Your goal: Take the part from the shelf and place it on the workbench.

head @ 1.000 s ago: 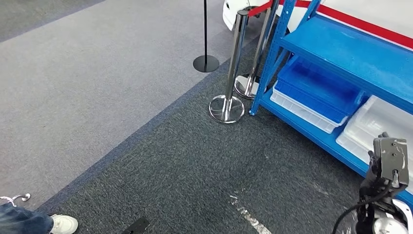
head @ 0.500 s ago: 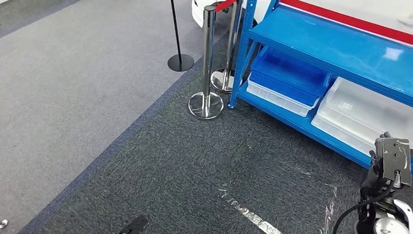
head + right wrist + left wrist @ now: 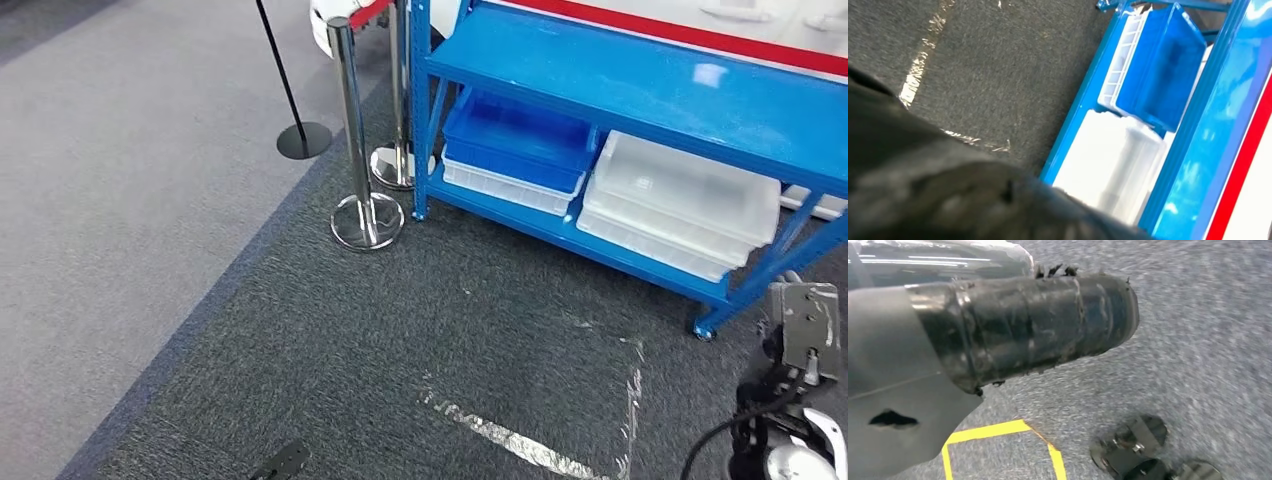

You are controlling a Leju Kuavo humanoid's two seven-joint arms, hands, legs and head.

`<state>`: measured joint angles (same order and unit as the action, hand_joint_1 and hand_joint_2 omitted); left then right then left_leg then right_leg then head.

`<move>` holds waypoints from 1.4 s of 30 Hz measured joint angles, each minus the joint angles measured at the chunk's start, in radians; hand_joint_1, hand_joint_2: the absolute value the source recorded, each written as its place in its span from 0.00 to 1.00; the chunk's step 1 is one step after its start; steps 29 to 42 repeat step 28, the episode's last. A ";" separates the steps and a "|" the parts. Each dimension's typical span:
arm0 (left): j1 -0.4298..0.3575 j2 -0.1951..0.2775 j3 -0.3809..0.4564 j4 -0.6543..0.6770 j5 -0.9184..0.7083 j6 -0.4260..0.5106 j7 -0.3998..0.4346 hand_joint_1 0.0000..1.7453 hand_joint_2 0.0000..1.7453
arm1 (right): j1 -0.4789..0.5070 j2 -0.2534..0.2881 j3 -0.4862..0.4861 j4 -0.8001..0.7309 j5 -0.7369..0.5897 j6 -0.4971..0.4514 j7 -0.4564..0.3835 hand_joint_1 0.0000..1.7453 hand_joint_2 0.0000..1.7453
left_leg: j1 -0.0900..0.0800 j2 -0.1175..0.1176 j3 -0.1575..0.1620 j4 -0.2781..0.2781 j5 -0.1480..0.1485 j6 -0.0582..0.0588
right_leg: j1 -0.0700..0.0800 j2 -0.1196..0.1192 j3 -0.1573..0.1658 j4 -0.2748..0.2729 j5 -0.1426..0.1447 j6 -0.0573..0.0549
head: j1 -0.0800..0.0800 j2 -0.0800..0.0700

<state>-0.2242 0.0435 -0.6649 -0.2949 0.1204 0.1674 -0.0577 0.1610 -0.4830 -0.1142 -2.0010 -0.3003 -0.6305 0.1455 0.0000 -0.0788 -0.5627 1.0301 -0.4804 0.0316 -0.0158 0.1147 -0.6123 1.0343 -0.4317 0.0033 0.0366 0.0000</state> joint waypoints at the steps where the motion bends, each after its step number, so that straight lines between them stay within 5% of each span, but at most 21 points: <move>1: 0.000 0.000 0.000 0.000 0.000 0.000 0.001 0.00 0.00 | -0.001 0.000 0.001 0.001 0.000 -0.001 0.000 0.00 0.00 | -0.001 0.002 0.005 -0.008 -0.002 0.000 | -0.002 0.011 -0.003 -0.001 0.003 0.006 | 0.000 0.000; 3: -0.002 -0.001 0.000 0.000 0.001 0.000 0.003 0.00 0.00 | 0.002 -0.001 0.002 0.001 0.000 -0.002 0.000 0.00 0.00 | 0.000 0.024 0.010 -0.019 0.003 0.003 | -0.007 0.024 -0.007 -0.005 0.008 0.018 | -0.001 0.000; 5: -0.003 -0.002 0.000 0.000 0.002 0.002 0.005 0.00 0.00 | 0.001 -0.003 0.001 0.001 0.000 -0.003 -0.001 0.00 0.00 | 0.006 0.050 0.018 -0.038 0.014 0.011 | -0.002 -0.022 -0.024 0.023 -0.014 0.025 | 0.002 0.000; 7: -0.002 -0.002 0.000 0.000 0.002 0.004 0.005 0.00 0.00 | -0.001 -0.005 0.001 0.001 0.001 -0.004 -0.002 0.00 0.00 | 0.008 0.075 0.021 -0.046 0.018 0.017 | 0.000 -0.087 -0.074 0.126 -0.071 0.031 | 0.005 0.000; 9: 0.002 -0.001 0.000 0.000 0.002 0.007 0.005 0.00 0.00 | 0.001 -0.005 0.002 0.004 0.001 -0.004 -0.002 0.00 0.00 | 0.008 0.102 0.019 -0.044 0.016 0.016 | -0.006 -0.107 -0.126 0.238 -0.112 0.041 | 0.005 0.000; 10: 0.004 -0.001 0.000 0.000 0.002 0.009 0.004 0.00 0.00 | 0.002 -0.005 0.002 0.005 0.000 -0.004 -0.002 0.00 0.00 | 0.009 0.116 0.019 -0.042 0.014 0.015 | -0.010 -0.110 -0.132 0.255 -0.109 0.045 | 0.005 0.000; 13: 0.003 -0.003 0.000 0.000 0.002 0.010 0.004 0.00 0.00 | 0.002 -0.005 0.002 0.007 0.000 -0.005 -0.003 0.00 0.00 | 0.012 0.150 0.019 -0.028 0.001 0.002 | -0.014 -0.142 -0.052 0.107 -0.034 0.053 | 0.006 0.000; 16: -0.003 -0.001 0.000 0.000 0.002 0.010 0.002 0.00 0.00 | 0.002 -0.005 0.003 0.009 0.000 -0.005 -0.005 0.00 0.00 | 0.004 0.176 0.019 -0.012 -0.014 -0.017 | -0.007 -0.170 -0.002 0.008 -0.012 0.036 | 0.004 0.000; 18: -0.005 0.000 0.000 0.000 0.002 0.010 0.001 0.00 0.00 | 0.004 -0.005 0.004 0.010 0.000 -0.006 -0.006 0.00 0.00 | 0.003 0.191 0.023 -0.012 -0.018 -0.026 | -0.007 -0.148 -0.004 0.011 -0.010 0.020 | 0.004 0.000; 20: -0.007 -0.001 0.000 0.000 0.002 0.009 0.001 0.00 0.00 | 0.004 -0.005 0.004 0.011 0.000 -0.006 -0.006 0.00 0.00 | 0.008 0.166 0.018 0.010 -0.039 -0.036 | -0.009 -0.130 -0.006 0.010 -0.007 0.007 | 0.003 0.000; 22: -0.007 -0.001 0.000 0.000 0.002 0.008 0.000 0.00 0.00 | 0.004 -0.005 0.005 0.011 0.000 -0.006 -0.007 0.00 0.00 | 0.012 0.113 -0.026 0.107 -0.096 -0.042 | -0.010 -0.112 -0.007 0.008 -0.004 -0.003 | 0.000 0.000; 24: -0.003 -0.002 0.000 0.000 0.002 0.007 0.000 0.00 0.00 | 0.004 -0.005 0.005 0.012 0.000 -0.006 -0.007 0.00 0.00 | 0.012 0.091 -0.091 0.237 -0.149 -0.040 | -0.007 -0.089 -0.010 0.009 -0.002 -0.009 | -0.001 0.000; 26: 0.002 -0.002 0.000 0.000 0.002 0.007 0.002 0.00 0.00 | 0.005 -0.005 0.006 0.013 0.000 -0.006 -0.007 0.00 0.00 | 0.010 0.088 -0.113 0.270 -0.136 -0.032 | -0.002 -0.063 -0.011 0.009 -0.001 -0.011 | -0.001 0.000; 28: 0.004 -0.002 0.000 0.000 0.001 0.007 0.002 0.00 0.00 | 0.006 -0.005 0.006 0.013 0.000 -0.006 -0.007 0.00 0.00 | 0.006 0.081 -0.086 0.203 -0.084 -0.020 | 0.001 -0.042 -0.010 0.009 0.000 -0.010 | -0.001 0.000; 42: 0.004 -0.002 0.000 0.000 0.001 0.007 0.002 0.00 0.00 | 0.006 -0.005 0.006 0.013 0.000 -0.006 -0.007 0.00 0.00 | 0.006 0.081 -0.086 0.203 -0.084 -0.020 | 0.001 -0.042 -0.010 0.009 0.000 -0.010 | -0.001 0.000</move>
